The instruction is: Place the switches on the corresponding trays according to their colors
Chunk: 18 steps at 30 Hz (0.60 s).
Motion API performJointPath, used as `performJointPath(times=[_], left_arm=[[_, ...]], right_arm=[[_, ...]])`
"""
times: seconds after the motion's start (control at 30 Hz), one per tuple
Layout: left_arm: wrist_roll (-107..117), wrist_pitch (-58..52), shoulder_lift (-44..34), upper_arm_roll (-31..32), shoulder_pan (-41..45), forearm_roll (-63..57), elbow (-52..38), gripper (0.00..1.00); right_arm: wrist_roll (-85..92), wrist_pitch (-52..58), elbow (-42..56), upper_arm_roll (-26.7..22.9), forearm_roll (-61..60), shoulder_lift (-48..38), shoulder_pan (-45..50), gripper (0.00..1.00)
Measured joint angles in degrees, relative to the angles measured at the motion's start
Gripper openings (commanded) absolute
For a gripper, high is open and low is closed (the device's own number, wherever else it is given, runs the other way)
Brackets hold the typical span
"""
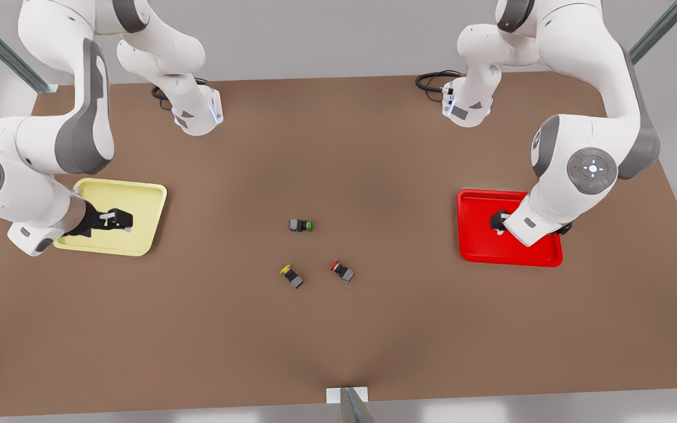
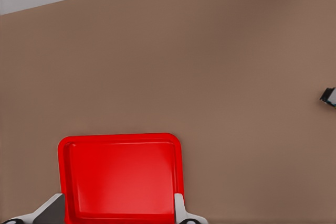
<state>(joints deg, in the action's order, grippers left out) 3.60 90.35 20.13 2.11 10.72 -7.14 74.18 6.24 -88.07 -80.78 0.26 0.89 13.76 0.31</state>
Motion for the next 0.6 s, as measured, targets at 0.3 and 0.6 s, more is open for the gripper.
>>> performJointPath(times=[0.3, 0.6], left_arm=[[58.2, 12.1, 20.5, 2.2, 13.7, 3.7, -5.3, 1.0], [73.2, 30.2, 31.5, 2.2, 19.7, 8.7, -5.2, 1.0]], right_arm=[[-3.0, -19.2, 13.3, 5.1, -1.6, 24.1, 22.7, 1.0], [-7.2, -31.5, 12.7, 5.1, -1.1, 35.0, 25.8, 1.0]])
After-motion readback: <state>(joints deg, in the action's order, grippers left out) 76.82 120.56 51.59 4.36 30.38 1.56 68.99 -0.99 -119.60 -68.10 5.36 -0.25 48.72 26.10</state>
